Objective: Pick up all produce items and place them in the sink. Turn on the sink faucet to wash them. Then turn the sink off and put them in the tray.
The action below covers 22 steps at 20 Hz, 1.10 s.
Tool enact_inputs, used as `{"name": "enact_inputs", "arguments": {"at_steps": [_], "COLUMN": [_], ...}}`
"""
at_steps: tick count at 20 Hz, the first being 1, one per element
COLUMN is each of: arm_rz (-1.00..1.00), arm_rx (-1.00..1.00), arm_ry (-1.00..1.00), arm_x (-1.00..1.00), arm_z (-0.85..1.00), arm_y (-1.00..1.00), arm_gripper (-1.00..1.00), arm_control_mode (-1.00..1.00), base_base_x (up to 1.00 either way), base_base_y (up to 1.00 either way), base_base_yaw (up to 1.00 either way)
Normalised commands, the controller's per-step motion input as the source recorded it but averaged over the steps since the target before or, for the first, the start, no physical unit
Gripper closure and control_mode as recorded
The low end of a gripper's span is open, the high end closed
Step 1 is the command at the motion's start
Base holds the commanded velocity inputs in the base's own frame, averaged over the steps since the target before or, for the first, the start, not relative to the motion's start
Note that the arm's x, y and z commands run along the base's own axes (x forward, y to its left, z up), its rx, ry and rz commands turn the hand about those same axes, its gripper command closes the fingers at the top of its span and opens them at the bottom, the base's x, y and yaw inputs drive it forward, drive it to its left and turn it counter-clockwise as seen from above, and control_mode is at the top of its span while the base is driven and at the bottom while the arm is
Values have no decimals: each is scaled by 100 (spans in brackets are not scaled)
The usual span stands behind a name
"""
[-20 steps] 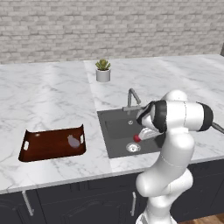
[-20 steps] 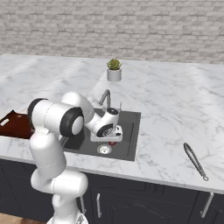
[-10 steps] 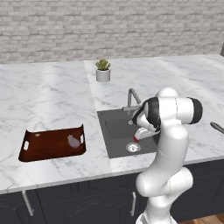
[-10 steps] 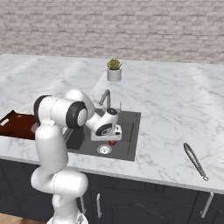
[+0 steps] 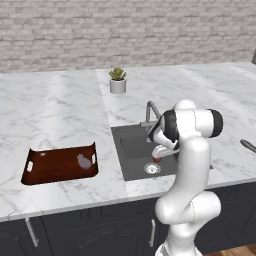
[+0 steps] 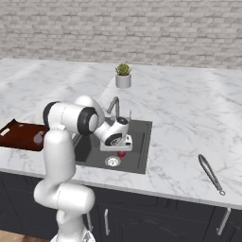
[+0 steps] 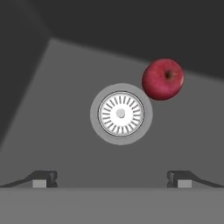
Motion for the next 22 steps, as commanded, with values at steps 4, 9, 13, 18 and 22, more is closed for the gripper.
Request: {"name": "enact_inputs", "arguments": {"at_steps": [4,9,13,18,22], "arm_rz": [-2,-2,-1,-1,-2], "arm_rx": [0,0,0,0,0], "arm_ry": [0,0,0,0,0], "arm_x": [28,24,27,28,22], "arm_z": [-18,-19,-20,-21,-20], "arm_y": [0,0,0,0,-4], "arm_gripper": [-100,-100,-100,-100,-100], "arm_control_mode": [-100,-100,-100,-100,-100], "base_base_x": [0,0,0,0,0], "base_base_y": [0,0,0,0,0], "base_base_yaw": [0,0,0,0,0]}}
